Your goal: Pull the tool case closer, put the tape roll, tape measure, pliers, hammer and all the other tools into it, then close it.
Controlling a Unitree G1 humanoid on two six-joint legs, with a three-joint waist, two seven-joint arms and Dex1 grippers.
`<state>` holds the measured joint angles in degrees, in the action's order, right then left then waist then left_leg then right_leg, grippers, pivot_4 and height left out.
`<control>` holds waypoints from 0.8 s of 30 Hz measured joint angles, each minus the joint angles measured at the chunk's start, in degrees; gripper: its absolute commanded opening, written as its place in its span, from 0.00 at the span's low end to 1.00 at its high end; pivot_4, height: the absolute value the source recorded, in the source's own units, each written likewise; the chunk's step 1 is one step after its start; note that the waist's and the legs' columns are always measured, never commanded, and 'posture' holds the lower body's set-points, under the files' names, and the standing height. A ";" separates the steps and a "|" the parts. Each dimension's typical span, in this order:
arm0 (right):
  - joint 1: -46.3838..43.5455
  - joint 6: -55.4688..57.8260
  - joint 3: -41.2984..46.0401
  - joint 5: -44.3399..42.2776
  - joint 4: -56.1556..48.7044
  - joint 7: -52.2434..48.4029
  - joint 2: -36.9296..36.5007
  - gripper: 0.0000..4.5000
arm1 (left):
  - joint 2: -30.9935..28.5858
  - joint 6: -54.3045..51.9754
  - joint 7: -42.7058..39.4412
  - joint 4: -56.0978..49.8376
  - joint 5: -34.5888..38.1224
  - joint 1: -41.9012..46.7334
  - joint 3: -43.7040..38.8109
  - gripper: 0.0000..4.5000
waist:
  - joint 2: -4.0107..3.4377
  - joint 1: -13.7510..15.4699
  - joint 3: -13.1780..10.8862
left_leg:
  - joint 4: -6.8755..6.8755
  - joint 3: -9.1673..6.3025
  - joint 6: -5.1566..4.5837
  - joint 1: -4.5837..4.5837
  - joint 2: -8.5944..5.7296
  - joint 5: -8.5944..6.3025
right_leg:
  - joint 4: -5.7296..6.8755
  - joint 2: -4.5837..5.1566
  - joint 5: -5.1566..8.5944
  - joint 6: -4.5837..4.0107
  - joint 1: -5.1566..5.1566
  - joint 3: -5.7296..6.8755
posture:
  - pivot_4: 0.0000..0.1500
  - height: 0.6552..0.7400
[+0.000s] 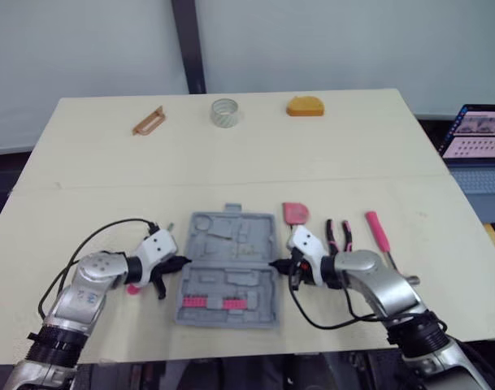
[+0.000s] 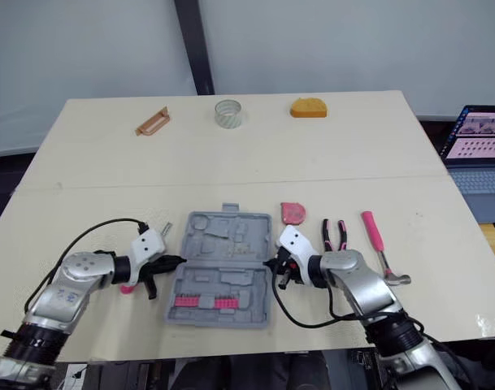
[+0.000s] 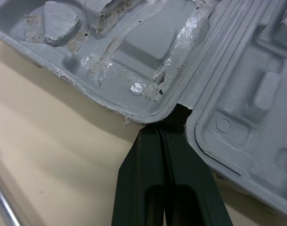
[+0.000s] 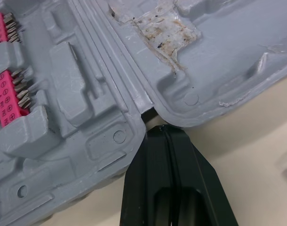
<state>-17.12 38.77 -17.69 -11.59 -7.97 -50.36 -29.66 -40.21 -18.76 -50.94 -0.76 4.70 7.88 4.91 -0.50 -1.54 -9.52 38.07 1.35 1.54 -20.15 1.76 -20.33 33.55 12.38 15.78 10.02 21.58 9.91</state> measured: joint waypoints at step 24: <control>5.48 5.33 -0.38 -5.52 -7.72 -4.62 -6.50 0.00 | -6.01 -7.79 -1.73 -16.79 3.64 -15.95 -1.02 0.01 | 0.00 0.23 0.00 | 0.00 0.00 0.00 0.00 0.01 -0.04 | -0.04 0.00 0.00 0.00 0.00 -0.04 | 1.00 1.00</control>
<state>-11.64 44.10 -18.07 -17.11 -15.69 -54.98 -36.16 -46.23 -26.55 -52.67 -17.55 8.34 -8.07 3.89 -0.50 -1.31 -9.52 38.08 1.36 1.54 -20.15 1.77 -20.37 33.50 12.38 15.78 10.01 21.58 9.87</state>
